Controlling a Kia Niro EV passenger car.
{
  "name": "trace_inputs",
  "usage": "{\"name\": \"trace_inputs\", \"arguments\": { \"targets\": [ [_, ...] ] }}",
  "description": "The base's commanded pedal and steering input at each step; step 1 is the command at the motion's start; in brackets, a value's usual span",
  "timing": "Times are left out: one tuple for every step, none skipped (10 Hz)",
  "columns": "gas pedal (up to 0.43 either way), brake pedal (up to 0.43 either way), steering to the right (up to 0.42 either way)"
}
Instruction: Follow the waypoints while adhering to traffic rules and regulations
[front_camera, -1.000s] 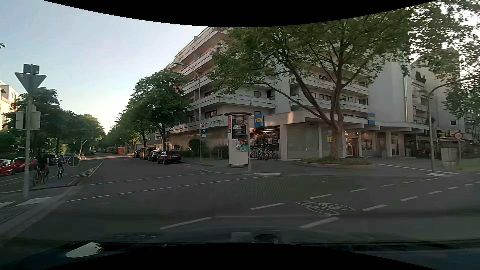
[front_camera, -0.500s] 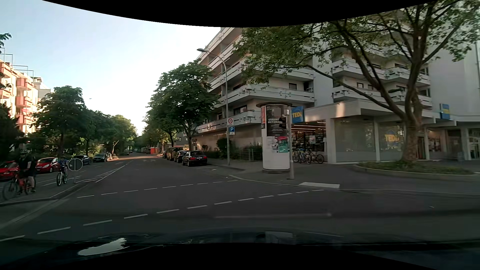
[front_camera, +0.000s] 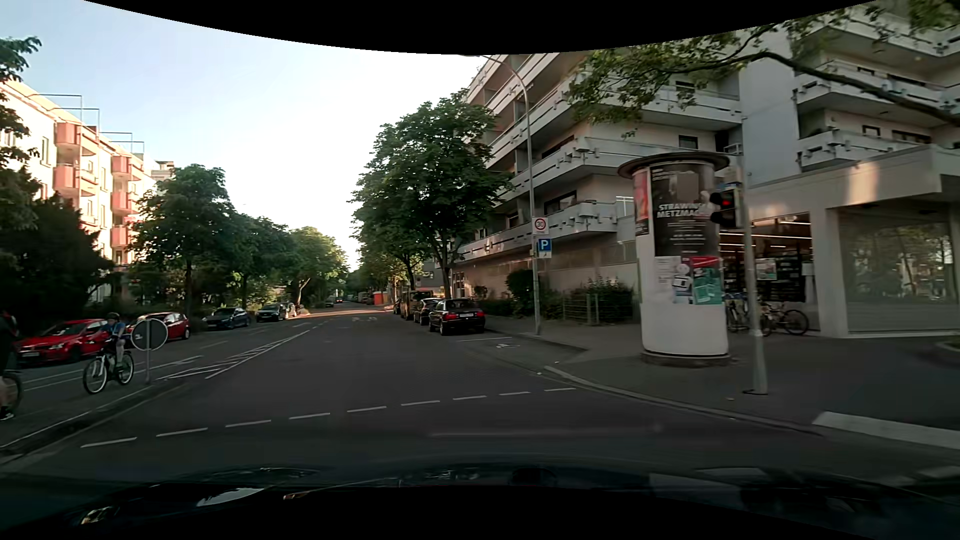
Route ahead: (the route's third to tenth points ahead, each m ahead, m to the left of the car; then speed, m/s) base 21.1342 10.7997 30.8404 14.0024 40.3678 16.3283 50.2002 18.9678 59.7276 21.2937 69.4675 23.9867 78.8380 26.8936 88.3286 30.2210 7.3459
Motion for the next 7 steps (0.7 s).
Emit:
{"name": "trace_inputs", "arguments": {
  "targets": [
    [0.098,0.000,-0.181],
    [0.098,0.000,-0.175],
    [0.098,0.000,-0.164],
    [0.098,0.000,-0.154],
    [0.098,0.000,-0.145],
    [0.110,0.000,-0.135],
    [0.110,0.000,-0.124]
  ]
}}
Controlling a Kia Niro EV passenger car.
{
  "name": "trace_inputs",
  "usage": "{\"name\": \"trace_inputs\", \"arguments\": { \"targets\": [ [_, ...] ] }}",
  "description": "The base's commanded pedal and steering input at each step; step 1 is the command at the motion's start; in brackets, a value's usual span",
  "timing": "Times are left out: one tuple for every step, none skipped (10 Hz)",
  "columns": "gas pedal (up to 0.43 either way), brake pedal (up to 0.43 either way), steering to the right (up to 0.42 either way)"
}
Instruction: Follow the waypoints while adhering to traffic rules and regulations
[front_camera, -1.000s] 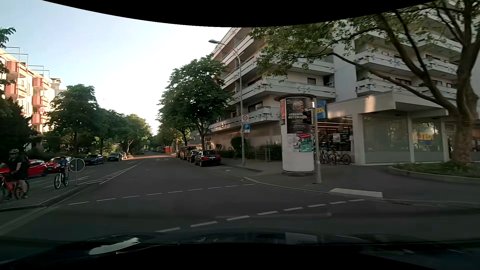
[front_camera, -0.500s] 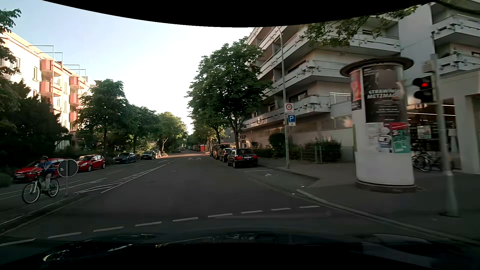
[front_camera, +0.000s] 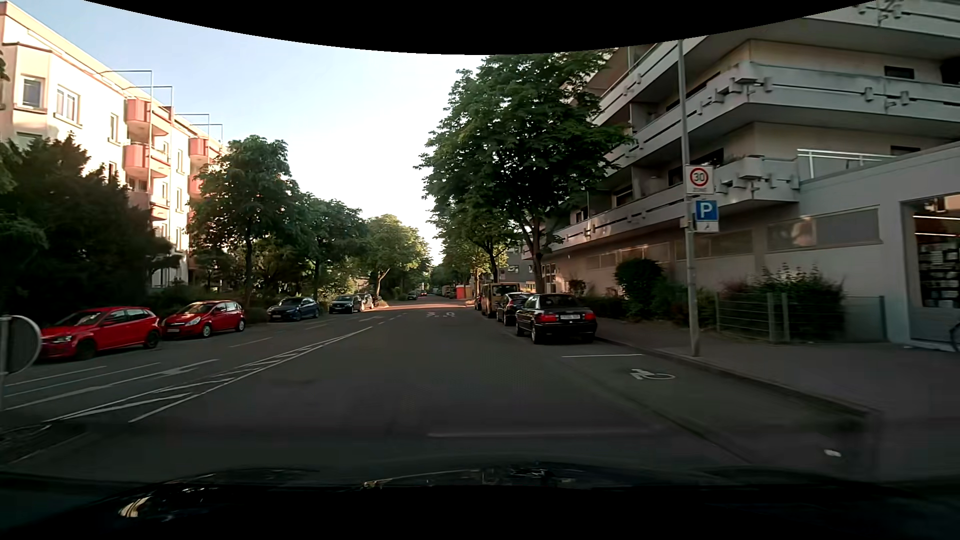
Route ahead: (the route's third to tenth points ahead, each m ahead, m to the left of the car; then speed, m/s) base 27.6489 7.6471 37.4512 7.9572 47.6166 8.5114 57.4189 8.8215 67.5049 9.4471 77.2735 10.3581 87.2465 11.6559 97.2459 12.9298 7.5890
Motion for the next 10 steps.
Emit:
{"name": "trace_inputs", "arguments": {
  "targets": [
    [0.118,0.000,-0.116],
    [0.118,0.000,-0.105],
    [0.130,0.000,-0.099],
    [0.150,0.000,-0.088],
    [0.177,0.000,-0.071],
    [0.177,0.000,-0.057],
    [0.177,0.000,-0.036],
    [0.177,0.000,-0.018],
    [0.177,0.000,-0.011],
    [0.177,0.000,-0.010]
  ]
}}
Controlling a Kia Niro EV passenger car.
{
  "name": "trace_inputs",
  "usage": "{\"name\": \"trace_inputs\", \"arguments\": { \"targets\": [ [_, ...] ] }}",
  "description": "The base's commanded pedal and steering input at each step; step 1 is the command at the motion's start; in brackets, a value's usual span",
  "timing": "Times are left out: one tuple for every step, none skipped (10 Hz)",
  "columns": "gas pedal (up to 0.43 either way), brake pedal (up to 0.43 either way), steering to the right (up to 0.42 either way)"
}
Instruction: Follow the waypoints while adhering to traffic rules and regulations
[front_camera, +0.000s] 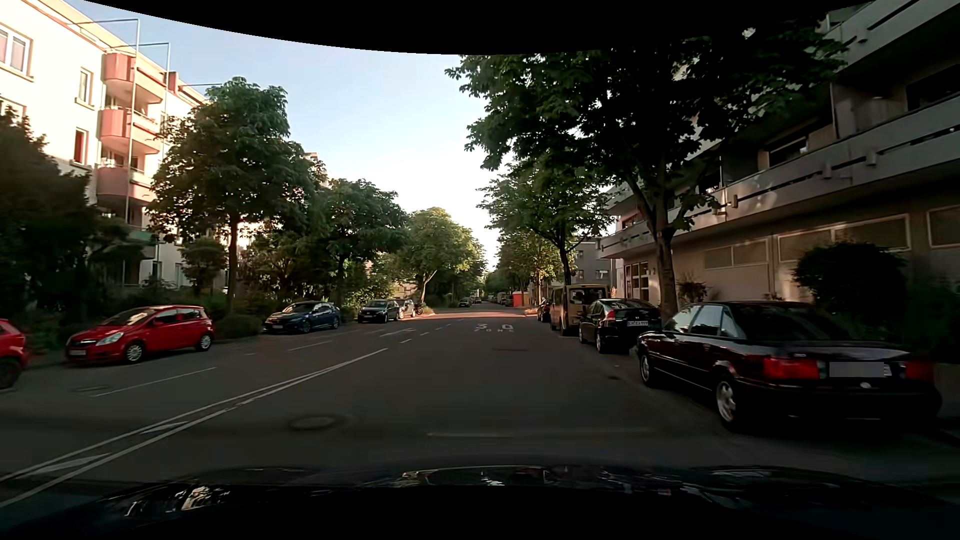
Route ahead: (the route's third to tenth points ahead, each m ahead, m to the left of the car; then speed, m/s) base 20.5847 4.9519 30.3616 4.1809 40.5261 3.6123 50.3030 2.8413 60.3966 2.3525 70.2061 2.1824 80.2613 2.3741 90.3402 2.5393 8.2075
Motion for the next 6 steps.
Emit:
{"name": "trace_inputs", "arguments": {
  "targets": [
    [0.177,0.000,-0.006],
    [0.177,0.000,0.001],
    [0.177,0.000,0.004],
    [0.177,0.000,0.004],
    [0.169,0.000,0.004],
    [0.169,0.000,0.005]
  ]
}}
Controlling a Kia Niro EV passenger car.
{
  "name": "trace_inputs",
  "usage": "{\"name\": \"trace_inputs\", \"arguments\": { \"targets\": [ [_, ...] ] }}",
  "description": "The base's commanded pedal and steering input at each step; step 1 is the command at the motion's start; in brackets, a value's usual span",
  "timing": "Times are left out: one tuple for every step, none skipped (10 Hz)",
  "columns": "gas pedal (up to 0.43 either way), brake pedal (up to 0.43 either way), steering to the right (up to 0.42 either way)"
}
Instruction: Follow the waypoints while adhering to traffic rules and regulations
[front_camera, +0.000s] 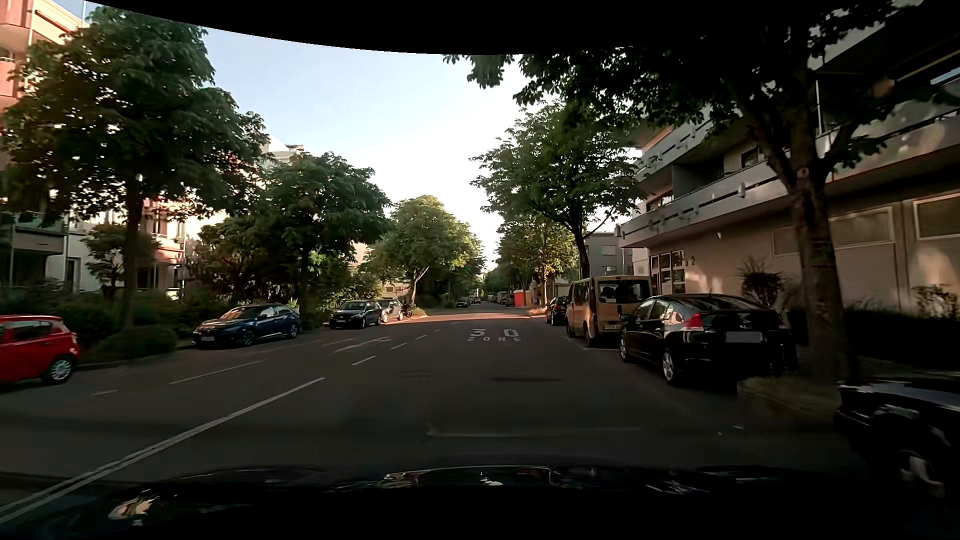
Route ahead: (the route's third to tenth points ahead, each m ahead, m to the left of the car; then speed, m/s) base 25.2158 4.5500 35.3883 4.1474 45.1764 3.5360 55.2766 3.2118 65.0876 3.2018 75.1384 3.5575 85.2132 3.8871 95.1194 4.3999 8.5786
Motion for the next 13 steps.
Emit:
{"name": "trace_inputs", "arguments": {
  "targets": [
    [0.157,0.000,0.005],
    [0.138,0.000,0.005],
    [0.138,0.000,0.006],
    [0.138,0.000,0.007],
    [0.130,0.000,0.008],
    [0.118,0.000,0.008],
    [0.098,0.000,0.008],
    [0.087,0.000,0.008],
    [0.087,0.000,0.009],
    [0.087,0.000,0.009],
    [0.079,0.000,0.008],
    [0.039,0.000,0.007],
    [0.020,0.000,0.007]
  ]
}}
